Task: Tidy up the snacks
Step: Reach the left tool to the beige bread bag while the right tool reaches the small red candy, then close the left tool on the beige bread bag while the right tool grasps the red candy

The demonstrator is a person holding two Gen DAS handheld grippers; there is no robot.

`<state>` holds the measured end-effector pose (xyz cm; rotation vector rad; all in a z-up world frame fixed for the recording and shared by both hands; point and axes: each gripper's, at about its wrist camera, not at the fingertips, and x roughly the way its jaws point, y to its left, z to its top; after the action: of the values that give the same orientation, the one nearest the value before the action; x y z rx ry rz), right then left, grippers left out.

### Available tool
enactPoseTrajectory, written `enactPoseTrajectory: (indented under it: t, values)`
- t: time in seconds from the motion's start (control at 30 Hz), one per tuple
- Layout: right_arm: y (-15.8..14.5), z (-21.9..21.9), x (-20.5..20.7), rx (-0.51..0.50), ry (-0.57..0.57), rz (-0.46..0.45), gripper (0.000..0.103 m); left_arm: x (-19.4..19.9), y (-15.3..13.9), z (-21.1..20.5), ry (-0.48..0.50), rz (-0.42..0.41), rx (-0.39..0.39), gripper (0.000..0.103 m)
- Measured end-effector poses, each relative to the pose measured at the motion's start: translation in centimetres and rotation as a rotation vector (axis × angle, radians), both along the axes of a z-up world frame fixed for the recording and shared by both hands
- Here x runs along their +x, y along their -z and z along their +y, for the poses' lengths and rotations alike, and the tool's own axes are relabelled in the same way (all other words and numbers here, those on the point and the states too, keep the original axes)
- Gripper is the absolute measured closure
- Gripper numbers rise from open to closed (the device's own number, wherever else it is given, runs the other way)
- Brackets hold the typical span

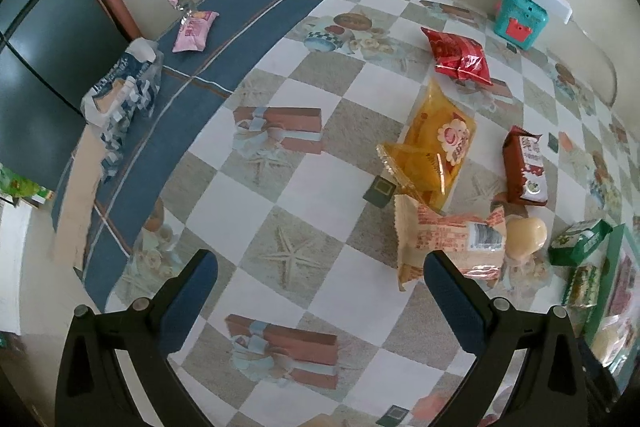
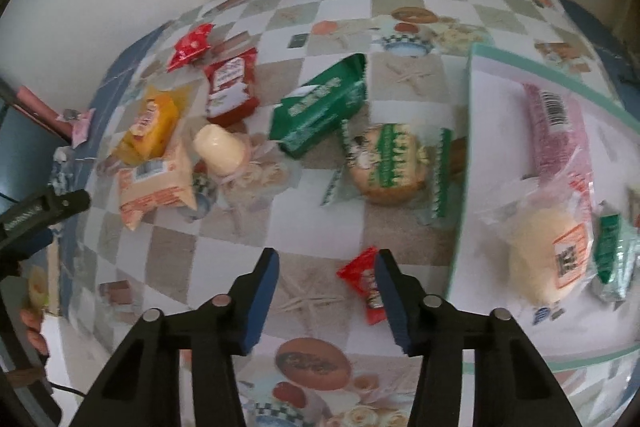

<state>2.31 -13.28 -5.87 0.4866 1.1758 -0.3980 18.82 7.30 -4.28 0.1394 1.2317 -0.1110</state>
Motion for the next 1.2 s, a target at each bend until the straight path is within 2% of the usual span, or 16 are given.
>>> enactPoseTrajectory:
  t: [0.07, 0.3, 0.53, 0.77, 0.97, 1.13, 1.2]
  values:
    - [0.3, -0.2, -0.1, -0.011, 0.001, 0.02, 0.057, 0.0, 0.1, 0.0, -0.006, 0.008, -0.012, 0.001]
    - [1.1, 0.4, -0.1, -0.058, -0.042, 0.071, 0.06, 0.1, 0.6, -0.8, -0.003, 0.033, -0.022, 0.001]
    - [2.2, 0.9, 0.0, -0.11, -0.075, 0.123, 0.074, 0.1, 1.5, -1.8, -0.008, 0.08, -0.065, 0.001]
    - [2.7, 1.6, 0.6, -0.137, -0.092, 0.129, 0.08, 0.7, 2.8, -2.7, -0.102, 0.155, -0.21, 0.001]
    - [3.2, 0.9, 2.4, -0.149, -0.101, 0.124, 0.081, 0.6, 4.1, -3.7, -0.188, 0.2, -0.223, 0.001]
    - [3.1, 0.9, 3.1, -0.147, -0.115, 0.116, 0.081, 0.6, 4.9, -3.6, -0.273, 0.212, -0.326, 0.001]
    - [3.1, 0.8, 3.2, -0.142, -0.115, 0.112, 0.081, 0.8, 5.2, -3.8, -0.288, 0.209, -0.341, 0.001]
